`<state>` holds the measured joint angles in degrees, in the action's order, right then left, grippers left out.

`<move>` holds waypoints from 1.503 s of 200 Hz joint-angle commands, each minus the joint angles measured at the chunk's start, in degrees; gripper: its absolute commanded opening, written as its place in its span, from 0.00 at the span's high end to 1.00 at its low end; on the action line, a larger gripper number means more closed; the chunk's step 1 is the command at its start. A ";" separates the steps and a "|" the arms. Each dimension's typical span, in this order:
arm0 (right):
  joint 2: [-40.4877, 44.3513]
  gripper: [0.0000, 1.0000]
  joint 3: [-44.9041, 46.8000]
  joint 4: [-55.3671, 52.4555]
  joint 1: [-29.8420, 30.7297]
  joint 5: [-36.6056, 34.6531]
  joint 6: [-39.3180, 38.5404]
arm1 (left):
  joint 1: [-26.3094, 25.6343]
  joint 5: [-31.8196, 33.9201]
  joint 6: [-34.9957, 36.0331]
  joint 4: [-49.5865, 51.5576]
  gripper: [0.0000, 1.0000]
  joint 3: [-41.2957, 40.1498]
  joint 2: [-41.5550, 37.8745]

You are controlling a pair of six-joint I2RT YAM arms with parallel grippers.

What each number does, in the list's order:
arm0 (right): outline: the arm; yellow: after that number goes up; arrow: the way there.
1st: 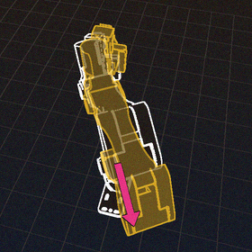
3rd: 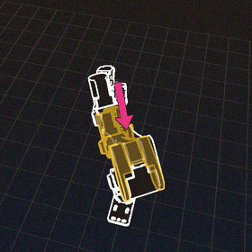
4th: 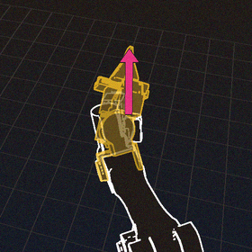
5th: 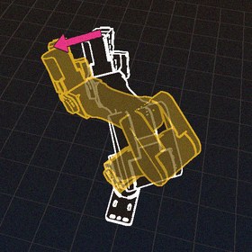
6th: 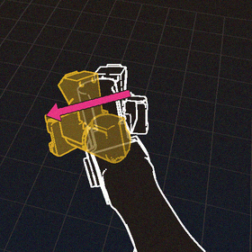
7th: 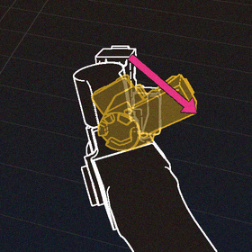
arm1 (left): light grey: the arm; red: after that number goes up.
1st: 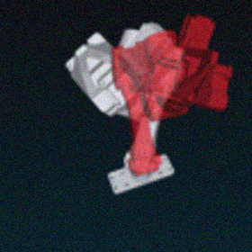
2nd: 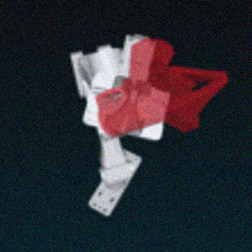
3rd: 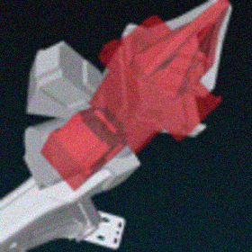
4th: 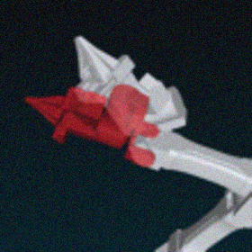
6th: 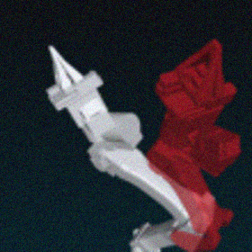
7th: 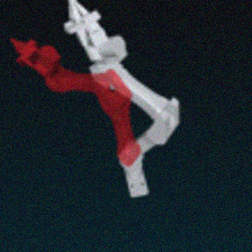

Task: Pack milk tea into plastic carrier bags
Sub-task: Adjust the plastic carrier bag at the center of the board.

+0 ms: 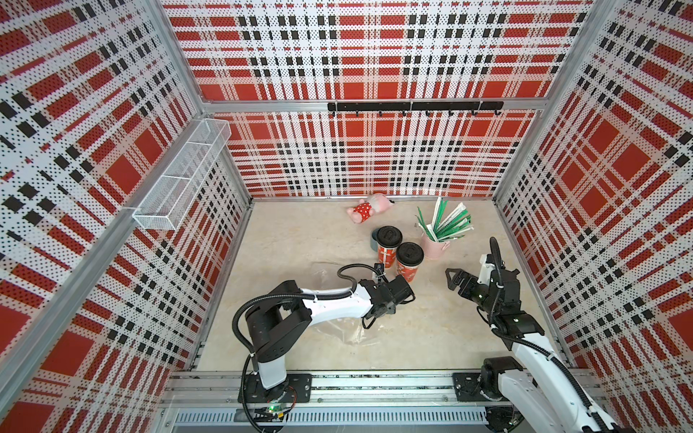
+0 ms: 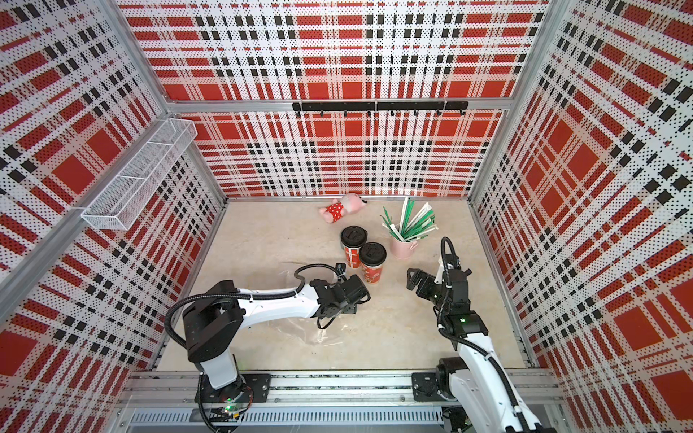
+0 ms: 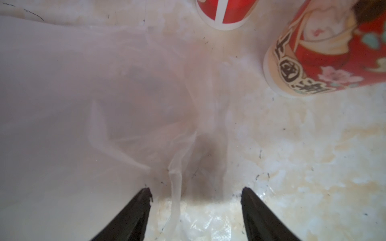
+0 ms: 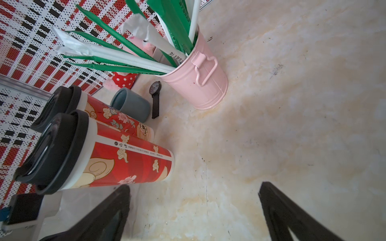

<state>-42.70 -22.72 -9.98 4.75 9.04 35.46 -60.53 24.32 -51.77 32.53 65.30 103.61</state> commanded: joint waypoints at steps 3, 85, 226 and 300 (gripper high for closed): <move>0.62 0.00 0.25 0.49 -0.10 0.33 -0.20 | 0.83 1.08 1.43 -1.19 0.31 0.73 1.85; 1.06 0.00 0.92 1.53 -0.10 4.15 1.22 | 2.26 2.60 4.04 -1.07 0.64 1.66 2.85; -6.30 0.00 -3.23 1.97 32.25 -0.56 10.77 | 4.02 -1.45 4.66 -0.97 1.00 -5.31 -24.67; -18.39 0.05 -9.11 10.33 47.30 -8.10 15.47 | 6.99 -10.12 3.69 -10.87 1.00 -14.40 -42.55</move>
<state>-59.40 -29.32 -4.56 50.22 5.15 48.36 -54.39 17.65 -47.79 24.36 52.36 62.54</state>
